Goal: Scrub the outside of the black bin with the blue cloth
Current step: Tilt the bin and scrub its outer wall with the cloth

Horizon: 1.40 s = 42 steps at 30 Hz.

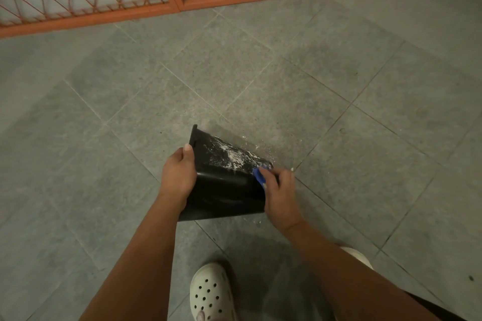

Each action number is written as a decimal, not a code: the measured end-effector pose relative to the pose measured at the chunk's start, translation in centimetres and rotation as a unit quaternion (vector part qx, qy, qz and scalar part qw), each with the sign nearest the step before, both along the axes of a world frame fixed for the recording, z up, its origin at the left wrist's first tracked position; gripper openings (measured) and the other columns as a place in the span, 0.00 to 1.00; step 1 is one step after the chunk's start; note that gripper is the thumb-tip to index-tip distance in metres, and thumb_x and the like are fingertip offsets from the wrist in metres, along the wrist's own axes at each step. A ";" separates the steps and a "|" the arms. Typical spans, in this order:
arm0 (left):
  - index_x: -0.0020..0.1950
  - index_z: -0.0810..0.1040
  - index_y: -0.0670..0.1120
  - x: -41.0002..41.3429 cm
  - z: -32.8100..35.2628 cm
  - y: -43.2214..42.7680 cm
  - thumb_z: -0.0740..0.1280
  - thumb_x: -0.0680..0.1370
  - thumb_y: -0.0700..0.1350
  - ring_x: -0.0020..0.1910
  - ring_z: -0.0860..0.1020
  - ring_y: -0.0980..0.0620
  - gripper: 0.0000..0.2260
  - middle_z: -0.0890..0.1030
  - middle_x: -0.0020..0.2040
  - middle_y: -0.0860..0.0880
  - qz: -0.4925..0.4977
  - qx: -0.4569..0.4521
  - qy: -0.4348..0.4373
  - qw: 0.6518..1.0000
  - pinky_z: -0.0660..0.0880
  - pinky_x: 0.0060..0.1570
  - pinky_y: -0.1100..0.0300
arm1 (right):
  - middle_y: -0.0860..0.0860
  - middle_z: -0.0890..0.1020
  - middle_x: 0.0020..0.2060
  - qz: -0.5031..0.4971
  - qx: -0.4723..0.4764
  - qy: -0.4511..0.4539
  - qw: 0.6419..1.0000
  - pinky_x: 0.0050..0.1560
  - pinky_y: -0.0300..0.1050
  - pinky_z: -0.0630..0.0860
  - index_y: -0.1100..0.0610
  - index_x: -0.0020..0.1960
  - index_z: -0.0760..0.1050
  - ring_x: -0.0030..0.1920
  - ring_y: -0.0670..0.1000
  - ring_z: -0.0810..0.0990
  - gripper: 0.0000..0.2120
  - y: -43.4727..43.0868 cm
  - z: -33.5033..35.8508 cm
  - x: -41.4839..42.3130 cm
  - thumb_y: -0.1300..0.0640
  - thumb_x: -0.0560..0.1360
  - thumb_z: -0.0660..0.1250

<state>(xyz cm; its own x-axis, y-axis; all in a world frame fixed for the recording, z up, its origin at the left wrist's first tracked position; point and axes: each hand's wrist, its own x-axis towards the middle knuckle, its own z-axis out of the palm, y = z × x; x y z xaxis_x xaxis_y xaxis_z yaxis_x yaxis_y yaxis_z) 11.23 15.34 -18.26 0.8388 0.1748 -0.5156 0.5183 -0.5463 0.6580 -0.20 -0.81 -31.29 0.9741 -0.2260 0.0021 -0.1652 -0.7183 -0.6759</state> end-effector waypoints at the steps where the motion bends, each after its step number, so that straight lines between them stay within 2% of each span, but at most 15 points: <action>1: 0.54 0.77 0.44 0.1 -0.2 0.2 0.52 0.83 0.52 0.50 0.77 0.47 0.17 0.79 0.49 0.46 -0.011 0.004 0.001 1.000 0.72 0.54 0.51 | 0.57 0.72 0.53 0.017 -0.030 -0.008 0.999 0.53 0.48 0.75 0.56 0.65 0.66 0.52 0.55 0.73 0.25 0.0 -0.5 0.1 0.60 0.71 0.71; 3: 0.53 0.77 0.42 0.3 -0.5 0.7 0.54 0.82 0.50 0.49 0.78 0.43 0.16 0.80 0.48 0.42 -0.022 0.010 0.007 1.000 0.73 0.53 0.48 | 0.57 0.74 0.55 0.026 -0.044 -0.004 0.999 0.54 0.53 0.74 0.55 0.67 0.67 0.53 0.55 0.73 0.26 -0.3 -1.3 0.3 0.61 0.71 0.70; 5: 0.52 0.76 0.40 0.2 -0.7 0.9 0.55 0.82 0.48 0.50 0.77 0.39 0.15 0.79 0.49 0.38 -0.016 0.015 0.005 1.000 0.74 0.50 0.48 | 0.55 0.74 0.58 -0.008 -0.034 0.015 0.999 0.58 0.57 0.72 0.52 0.67 0.69 0.57 0.55 0.74 0.21 -0.6 -1.3 0.7 0.58 0.74 0.63; 8: 0.52 0.74 0.41 -0.1 -1.0 0.4 0.54 0.82 0.46 0.46 0.77 0.43 0.13 0.78 0.46 0.41 -0.001 0.007 -0.004 1.000 0.72 0.43 0.56 | 0.59 0.75 0.60 -0.057 0.009 0.028 0.998 0.64 0.51 0.69 0.57 0.67 0.72 0.59 0.58 0.74 0.20 -0.4 -0.9 0.8 0.56 0.76 0.56; 12: 0.52 0.71 0.48 -0.3 -1.1 -0.3 0.53 0.83 0.44 0.36 0.71 0.56 0.07 0.73 0.39 0.51 -0.014 0.029 -0.044 0.999 0.67 0.36 0.65 | 0.59 0.77 0.59 -0.063 0.019 -0.021 0.998 0.64 0.44 0.67 0.61 0.64 0.74 0.58 0.57 0.75 0.18 1.1 -0.7 -0.5 0.61 0.75 0.59; 16: 0.50 0.71 0.48 -0.9 -1.2 -0.4 0.54 0.83 0.44 0.35 0.71 0.55 0.07 0.73 0.38 0.50 -0.034 0.039 -0.079 0.995 0.69 0.38 0.60 | 0.56 0.78 0.60 -0.004 0.005 -0.031 0.999 0.67 0.51 0.68 0.59 0.62 0.76 0.62 0.58 0.75 0.22 0.3 -0.6 0.0 0.71 0.70 0.68; 19: 0.54 0.73 0.46 -1.0 -1.6 -0.4 0.55 0.82 0.44 0.36 0.71 0.57 0.09 0.74 0.38 0.50 -0.031 0.051 -0.096 0.994 0.69 0.38 0.61 | 0.58 0.79 0.60 -0.007 -0.009 0.012 1.000 0.67 0.51 0.67 0.60 0.62 0.76 0.62 0.60 0.75 0.21 -0.5 -0.2 1.6 0.71 0.70 0.68; 21: 0.59 0.75 0.43 -1.0 -1.7 -0.5 0.55 0.82 0.44 0.38 0.72 0.58 0.12 0.75 0.40 0.49 -0.036 0.058 -0.104 0.992 0.70 0.38 0.61 | 0.59 0.79 0.58 -0.050 -0.006 0.036 0.998 0.65 0.49 0.67 0.60 0.61 0.77 0.58 0.62 0.77 0.21 -0.2 0.2 1.9 0.71 0.70 0.68; 24: 0.65 0.73 0.41 -1.0 -1.8 -0.8 0.55 0.82 0.45 0.47 0.77 0.51 0.15 0.79 0.48 0.46 -0.047 0.055 -0.106 0.992 0.71 0.47 0.58 | 0.58 0.82 0.51 -0.112 0.009 0.010 0.994 0.57 0.48 0.75 0.62 0.56 0.80 0.51 0.61 0.80 0.18 1.0 0.7 1.0 0.72 0.67 0.71; 28: 0.65 0.74 0.42 -1.0 -1.9 -0.7 0.56 0.82 0.46 0.50 0.78 0.49 0.16 0.80 0.50 0.46 -0.082 0.041 -0.114 0.989 0.75 0.52 0.54 | 0.57 0.83 0.47 -0.070 0.031 -0.045 0.996 0.56 0.39 0.72 0.63 0.51 0.81 0.48 0.56 0.80 0.13 1.0 1.6 1.0 0.72 0.67 0.71; 33: 0.63 0.75 0.41 -1.3 -2.0 -0.5 0.56 0.82 0.44 0.43 0.78 0.51 0.14 0.80 0.45 0.45 -0.058 0.035 -0.134 0.989 0.76 0.45 0.59 | 0.56 0.81 0.51 -0.095 0.060 0.039 0.993 0.55 0.34 0.65 0.62 0.55 0.79 0.53 0.54 0.77 0.10 0.0 1.6 2.5 0.66 0.75 0.65; 35: 0.64 0.75 0.41 -1.4 -1.9 -0.8 0.57 0.82 0.44 0.41 0.76 0.55 0.15 0.79 0.43 0.48 -0.055 0.044 -0.132 0.989 0.74 0.43 0.64 | 0.56 0.81 0.48 -0.138 0.042 0.066 0.987 0.52 0.39 0.69 0.61 0.54 0.80 0.50 0.57 0.77 0.09 0.8 1.7 2.3 0.66 0.74 0.66; 38: 0.63 0.75 0.41 -1.6 -1.9 -0.7 0.57 0.82 0.43 0.34 0.74 0.58 0.14 0.77 0.37 0.50 -0.073 0.043 -0.138 0.987 0.70 0.32 0.74 | 0.55 0.80 0.42 -0.140 0.022 0.036 0.989 0.45 0.47 0.73 0.60 0.49 0.81 0.44 0.57 0.77 0.10 2.4 1.9 1.5 0.69 0.69 0.70; 40: 0.63 0.75 0.42 -1.7 -1.8 -0.5 0.57 0.82 0.43 0.36 0.75 0.58 0.14 0.78 0.38 0.49 -0.089 0.036 -0.138 0.986 0.71 0.35 0.74 | 0.54 0.79 0.42 -0.097 0.032 0.013 0.995 0.46 0.46 0.73 0.60 0.47 0.80 0.44 0.55 0.76 0.08 2.4 2.2 2.0 0.68 0.70 0.70; 42: 0.63 0.75 0.42 -1.8 -1.9 -0.4 0.56 0.82 0.43 0.39 0.76 0.58 0.14 0.79 0.41 0.48 -0.088 0.036 -0.137 0.986 0.73 0.39 0.70 | 0.54 0.79 0.44 -0.088 0.059 0.019 0.994 0.49 0.39 0.71 0.60 0.46 0.80 0.45 0.54 0.75 0.05 1.6 2.2 3.0 0.67 0.72 0.68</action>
